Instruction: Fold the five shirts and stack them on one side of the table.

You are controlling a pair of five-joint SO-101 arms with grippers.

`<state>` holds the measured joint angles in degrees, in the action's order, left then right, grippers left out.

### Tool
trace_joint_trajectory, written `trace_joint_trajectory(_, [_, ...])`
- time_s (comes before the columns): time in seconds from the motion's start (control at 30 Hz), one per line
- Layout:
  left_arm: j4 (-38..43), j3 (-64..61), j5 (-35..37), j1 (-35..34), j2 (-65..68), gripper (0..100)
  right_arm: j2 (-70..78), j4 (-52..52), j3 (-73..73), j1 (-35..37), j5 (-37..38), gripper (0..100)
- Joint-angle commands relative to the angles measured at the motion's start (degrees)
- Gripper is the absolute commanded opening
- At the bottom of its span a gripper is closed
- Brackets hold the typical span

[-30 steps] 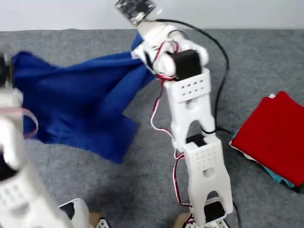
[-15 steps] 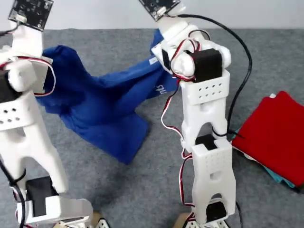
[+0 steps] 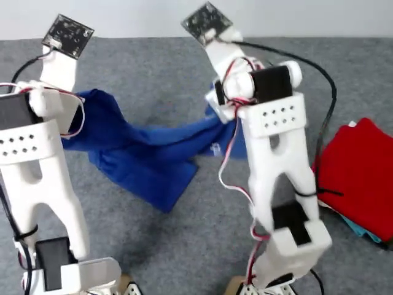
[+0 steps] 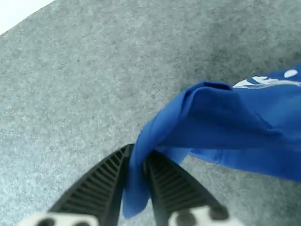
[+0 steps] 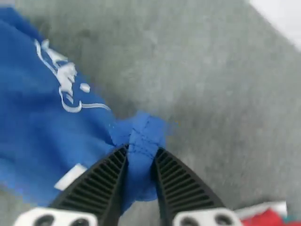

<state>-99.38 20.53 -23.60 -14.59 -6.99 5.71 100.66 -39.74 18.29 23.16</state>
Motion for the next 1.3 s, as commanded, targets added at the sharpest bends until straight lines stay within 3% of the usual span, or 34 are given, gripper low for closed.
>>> trace_joint_trajectory(0.0, [-1.0,0.0,-0.7,-0.4,-3.1,0,-10.5,2.2,3.8,-3.4,-5.8,21.5])
trace_joint_trajectory(0.07, [-0.8,0.0,-0.7,-1.1,-3.0,0,-12.5,2.2,4.0,-4.9,-7.5,26.2])
trace_joint_trajectory(0.27, [4.0,-2.6,2.3,-4.1,-3.0,0,-14.3,2.4,5.4,-4.9,-3.3,26.2])
trace_joint_trajectory(0.6, [8.1,-10.9,3.9,-6.1,-3.0,0,-19.8,2.1,31.9,8.4,1.6,26.2])
trace_joint_trajectory(1.0, [8.5,-12.3,4.0,-5.9,-3.0,0,0.0,-11.5,36.9,11.4,1.5,26.2])
trace_joint_trajectory(1.27, [8.3,-12.4,4.1,-6.0,-3.1,0,9.7,-13.0,30.6,8.0,1.5,26.2])
